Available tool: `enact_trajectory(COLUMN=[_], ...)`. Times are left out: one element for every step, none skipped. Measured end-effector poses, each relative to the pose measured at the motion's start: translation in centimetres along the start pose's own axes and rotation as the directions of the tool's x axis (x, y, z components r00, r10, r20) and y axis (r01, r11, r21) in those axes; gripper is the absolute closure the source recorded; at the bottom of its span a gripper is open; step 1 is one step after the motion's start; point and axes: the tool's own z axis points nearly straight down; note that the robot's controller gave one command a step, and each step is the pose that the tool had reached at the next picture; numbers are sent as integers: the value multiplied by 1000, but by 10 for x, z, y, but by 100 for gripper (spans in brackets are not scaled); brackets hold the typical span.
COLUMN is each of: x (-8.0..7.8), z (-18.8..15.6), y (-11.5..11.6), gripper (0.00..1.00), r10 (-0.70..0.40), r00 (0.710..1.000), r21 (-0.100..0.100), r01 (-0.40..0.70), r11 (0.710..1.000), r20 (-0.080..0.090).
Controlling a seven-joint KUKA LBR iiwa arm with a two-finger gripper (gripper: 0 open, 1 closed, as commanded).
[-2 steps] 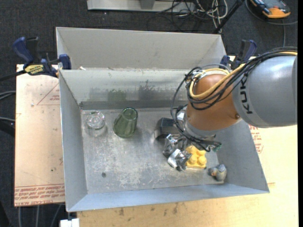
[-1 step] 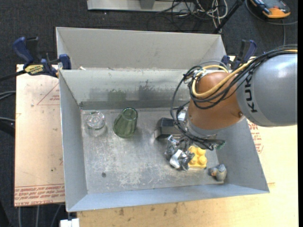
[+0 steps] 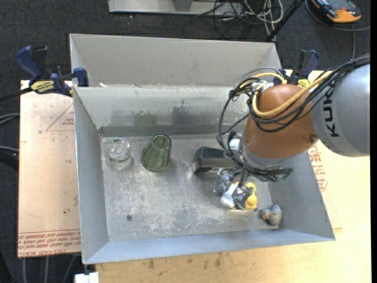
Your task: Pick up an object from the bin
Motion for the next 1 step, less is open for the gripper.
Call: enact_trajectory(x=[-16], z=[-146], y=[-7], gripper=[100], r10=[115], r00=[993], r21=[1], r01=[-115], r11=[993], r20=[1])
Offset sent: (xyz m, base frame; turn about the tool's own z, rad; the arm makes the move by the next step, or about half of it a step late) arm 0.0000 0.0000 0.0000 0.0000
